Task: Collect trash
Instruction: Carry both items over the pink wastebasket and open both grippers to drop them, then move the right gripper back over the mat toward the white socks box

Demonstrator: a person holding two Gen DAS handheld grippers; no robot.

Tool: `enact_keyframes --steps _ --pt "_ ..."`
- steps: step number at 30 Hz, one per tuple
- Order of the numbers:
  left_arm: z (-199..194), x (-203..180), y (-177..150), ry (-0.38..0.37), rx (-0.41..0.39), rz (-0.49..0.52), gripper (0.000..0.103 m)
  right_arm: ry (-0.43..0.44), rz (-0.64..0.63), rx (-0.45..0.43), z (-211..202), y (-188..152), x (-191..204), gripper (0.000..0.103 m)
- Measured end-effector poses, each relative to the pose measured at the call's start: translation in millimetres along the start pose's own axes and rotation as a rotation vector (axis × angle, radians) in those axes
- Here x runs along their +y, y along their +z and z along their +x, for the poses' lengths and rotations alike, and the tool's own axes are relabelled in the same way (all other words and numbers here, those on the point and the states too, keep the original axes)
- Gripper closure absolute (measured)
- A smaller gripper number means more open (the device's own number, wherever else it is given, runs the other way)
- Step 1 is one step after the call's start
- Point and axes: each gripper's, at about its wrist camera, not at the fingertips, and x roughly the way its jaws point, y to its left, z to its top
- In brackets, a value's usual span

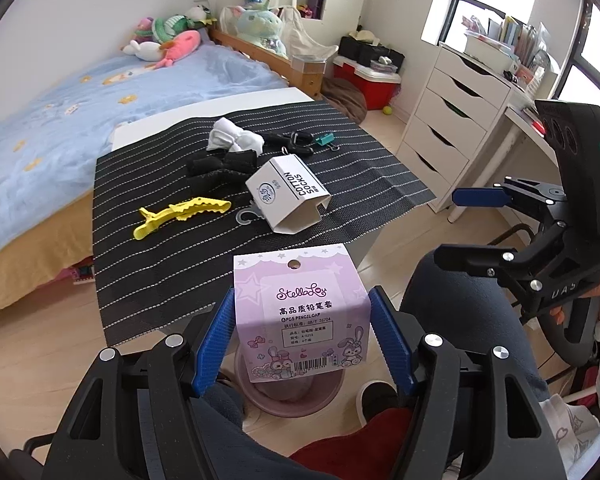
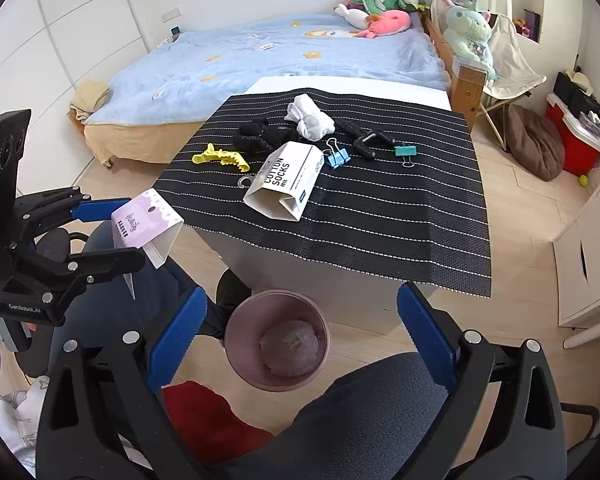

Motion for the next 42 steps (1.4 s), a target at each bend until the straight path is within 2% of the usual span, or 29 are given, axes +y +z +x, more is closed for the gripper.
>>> enact_keyframes --steps 2,3,4,10,19,30,42 --pt "2 -1 -1 -0.004 0.007 0.005 0.031 -0.002 0.006 -0.002 0 0 -2 0.008" --pt "3 -2 -1 -0.004 0.002 0.002 0.017 -0.003 0.009 -0.002 -1 0 -4 0.008" --pt "3 -1 -1 -0.006 -0.006 -0.003 0.013 -0.003 0.011 -0.002 -1 0 -4 0.008" --pt "9 2 -1 0.012 0.005 -0.014 0.009 0.0 0.012 0.003 0 0 -5 0.008" --pt "7 13 -1 0.05 -0.008 -0.045 0.008 0.012 0.007 0.009 4 3 0 0.008" --pt "3 23 0 0.054 -0.028 -0.084 0.008 0.02 0.004 0.0 6 13 4 0.008" --pt "-2 32 1 0.06 -0.049 -0.109 0.008 0.052 0.042 0.002 26 56 0 0.006"
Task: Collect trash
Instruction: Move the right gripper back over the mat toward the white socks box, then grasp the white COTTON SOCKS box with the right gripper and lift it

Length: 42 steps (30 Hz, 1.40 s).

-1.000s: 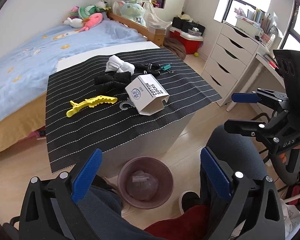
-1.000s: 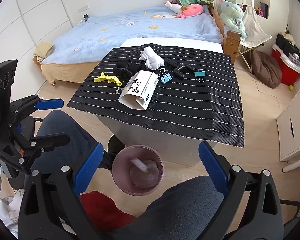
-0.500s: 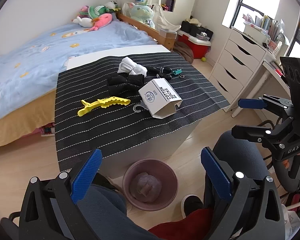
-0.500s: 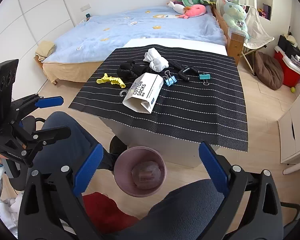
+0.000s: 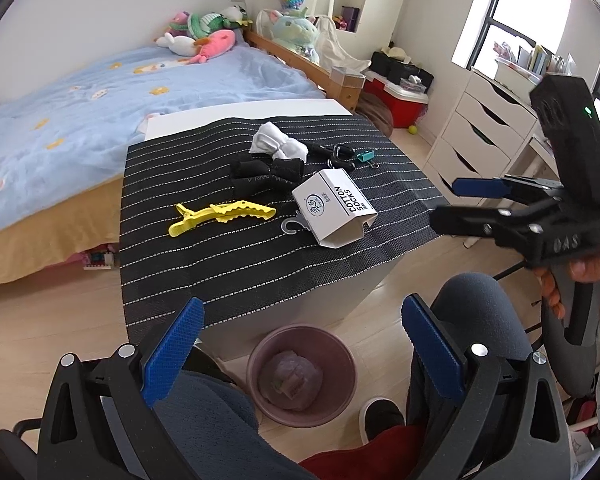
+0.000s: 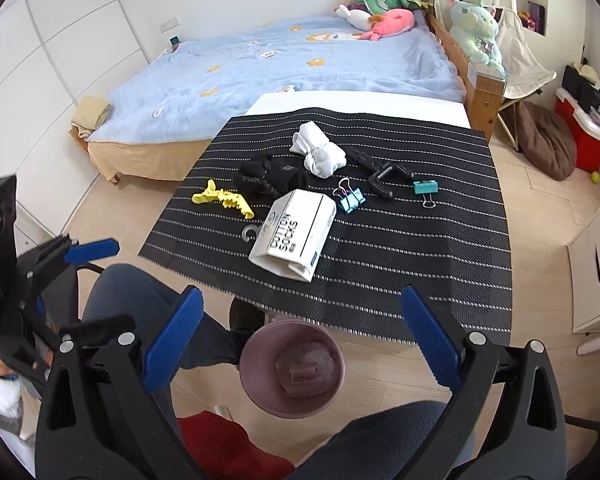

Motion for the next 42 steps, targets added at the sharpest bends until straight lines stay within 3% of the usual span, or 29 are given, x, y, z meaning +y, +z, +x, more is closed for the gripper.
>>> enact_keyframes --steps 9,21,31,38,42 --pt "1 9 -1 0.006 -0.004 -0.02 0.008 0.007 0.072 0.093 40 33 -9 0.004" --pt "3 19 -4 0.012 0.0 -0.04 0.008 0.025 0.138 0.224 99 49 -21 0.004" --pt "3 22 -4 0.016 0.002 -0.045 0.008 0.076 0.164 0.255 111 54 -19 0.004" --pt "4 23 -4 0.012 0.004 -0.049 0.008 0.091 0.161 0.277 116 52 -17 0.04" --pt "4 22 -4 0.014 0.005 -0.05 0.008 0.101 0.154 0.266 114 52 -15 0.05"
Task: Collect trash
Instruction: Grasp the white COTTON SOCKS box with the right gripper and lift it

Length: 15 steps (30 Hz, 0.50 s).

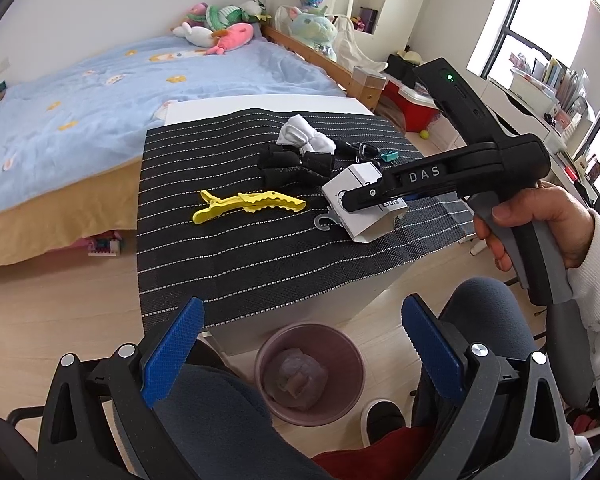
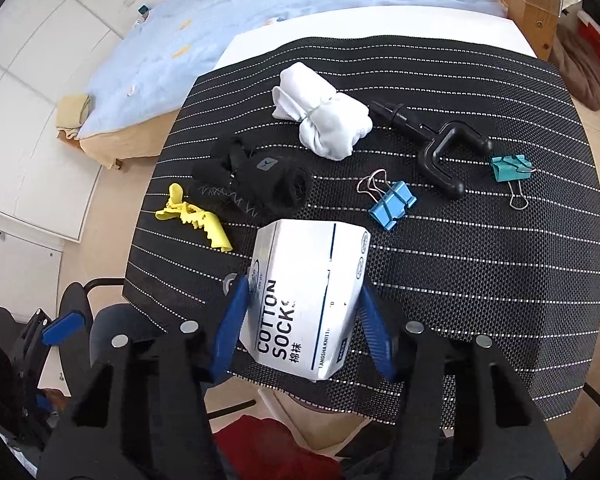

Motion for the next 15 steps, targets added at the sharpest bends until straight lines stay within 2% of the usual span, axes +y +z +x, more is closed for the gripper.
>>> enact_keyframes --steps 5,15 --pt "0 0 0 -0.001 -0.003 0.0 0.008 0.013 -0.002 -0.022 -8 -3 0 0.057" --pt "-1 -3 6 -0.004 -0.019 0.015 0.008 0.026 0.013 -0.092 -33 -15 -2 0.058"
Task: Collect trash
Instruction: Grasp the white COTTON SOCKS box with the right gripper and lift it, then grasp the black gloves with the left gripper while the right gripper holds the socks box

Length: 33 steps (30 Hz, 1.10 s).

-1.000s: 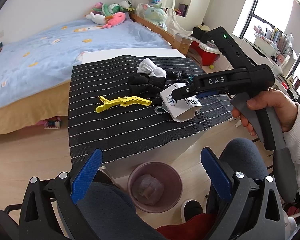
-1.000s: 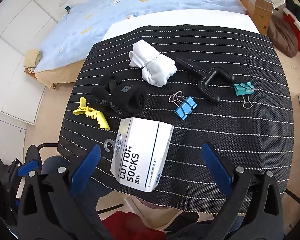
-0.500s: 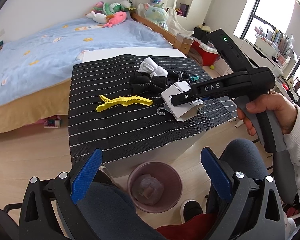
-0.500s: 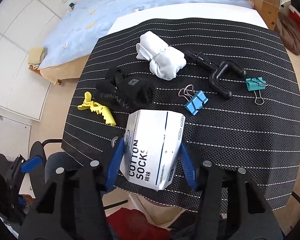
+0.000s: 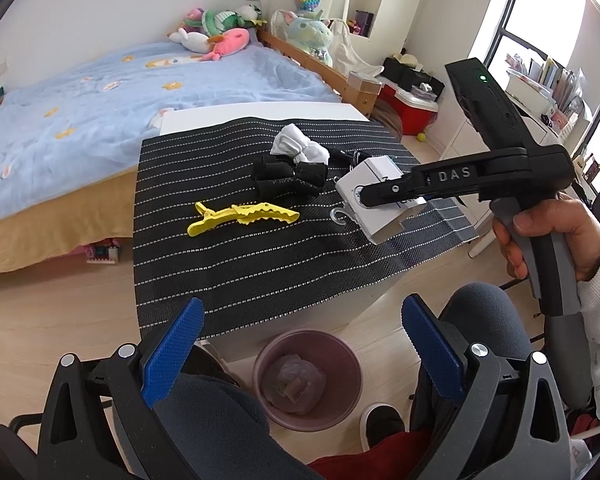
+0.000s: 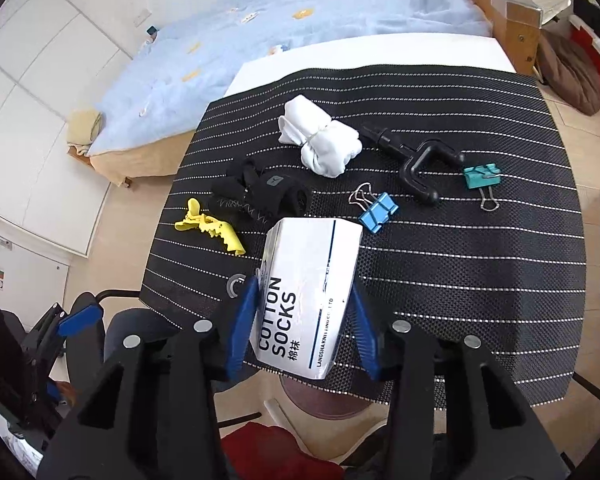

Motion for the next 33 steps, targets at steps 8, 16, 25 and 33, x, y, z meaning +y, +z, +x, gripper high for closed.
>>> enact_keyframes --steps 8,16,25,33 --pt "-2 -2 19 0.007 -0.027 0.024 0.008 -0.015 0.007 -0.054 -25 -6 -5 0.058" --pt "5 -3 50 0.007 -0.042 0.048 0.008 -0.041 0.006 -0.093 -44 -12 -13 0.058" --pt "28 -6 86 0.002 -0.003 0.079 0.008 -0.049 0.019 -0.104 -51 -17 -23 0.058" --pt "64 -4 110 0.012 0.072 0.083 0.008 -0.055 0.026 -0.114 -57 -17 -28 0.058"
